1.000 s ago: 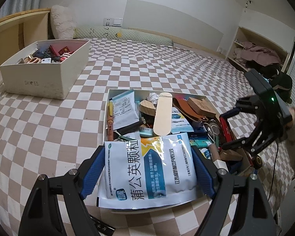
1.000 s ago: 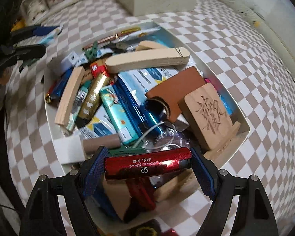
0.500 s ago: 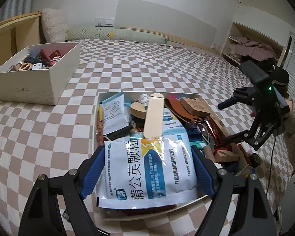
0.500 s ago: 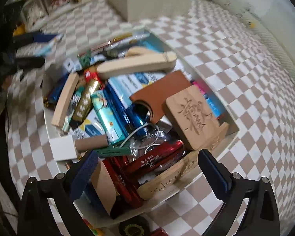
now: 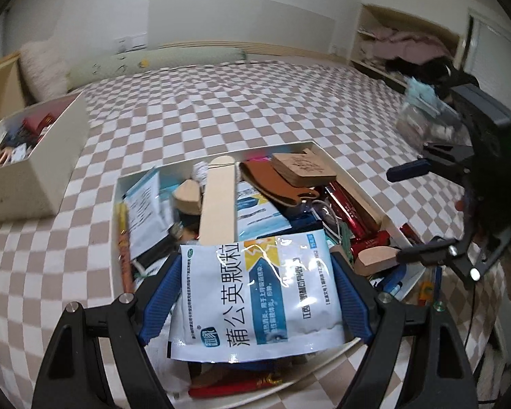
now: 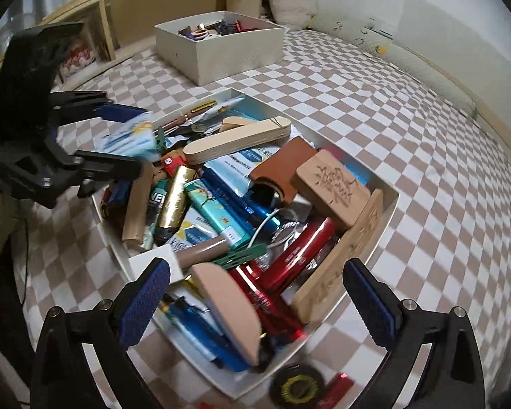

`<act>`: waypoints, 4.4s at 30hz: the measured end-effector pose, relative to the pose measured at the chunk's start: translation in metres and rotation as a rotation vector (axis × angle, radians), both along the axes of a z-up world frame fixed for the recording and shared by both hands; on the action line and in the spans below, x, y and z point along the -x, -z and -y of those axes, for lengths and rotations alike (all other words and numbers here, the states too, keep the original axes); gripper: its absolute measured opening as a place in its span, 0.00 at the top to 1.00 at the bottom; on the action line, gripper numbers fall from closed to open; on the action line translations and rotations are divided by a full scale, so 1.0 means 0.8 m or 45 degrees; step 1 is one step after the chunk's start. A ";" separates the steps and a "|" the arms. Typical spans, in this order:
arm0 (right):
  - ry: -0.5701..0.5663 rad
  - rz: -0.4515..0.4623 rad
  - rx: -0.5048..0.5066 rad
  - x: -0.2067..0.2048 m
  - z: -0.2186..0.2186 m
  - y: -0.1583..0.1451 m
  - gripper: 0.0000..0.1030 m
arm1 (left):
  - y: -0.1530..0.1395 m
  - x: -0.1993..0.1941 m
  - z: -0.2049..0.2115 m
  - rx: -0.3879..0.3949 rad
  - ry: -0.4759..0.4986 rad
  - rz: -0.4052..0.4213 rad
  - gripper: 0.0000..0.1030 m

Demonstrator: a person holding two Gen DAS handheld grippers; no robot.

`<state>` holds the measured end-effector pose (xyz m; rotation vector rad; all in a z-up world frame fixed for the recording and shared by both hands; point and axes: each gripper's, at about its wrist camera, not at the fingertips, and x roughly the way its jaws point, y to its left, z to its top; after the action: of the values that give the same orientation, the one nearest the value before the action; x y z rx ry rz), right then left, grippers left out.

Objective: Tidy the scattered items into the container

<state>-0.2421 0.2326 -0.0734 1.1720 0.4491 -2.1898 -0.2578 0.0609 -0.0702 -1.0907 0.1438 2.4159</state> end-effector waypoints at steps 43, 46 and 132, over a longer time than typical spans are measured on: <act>0.495 0.006 0.115 -0.075 -0.012 0.012 0.02 | -0.002 0.000 -0.017 -0.055 -0.015 -0.007 0.00; 0.514 -0.013 0.131 -0.079 -0.014 0.005 0.02 | -0.008 -0.005 -0.013 -0.067 -0.035 -0.015 0.00; 0.734 -0.521 0.281 -0.310 0.004 -0.145 0.00 | -0.140 -0.302 0.085 -0.017 -0.459 -0.302 0.00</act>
<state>0.0061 0.2296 0.0424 0.7914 0.0154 -2.9075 -0.0165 -0.0068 0.0417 -0.8802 0.0077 2.8616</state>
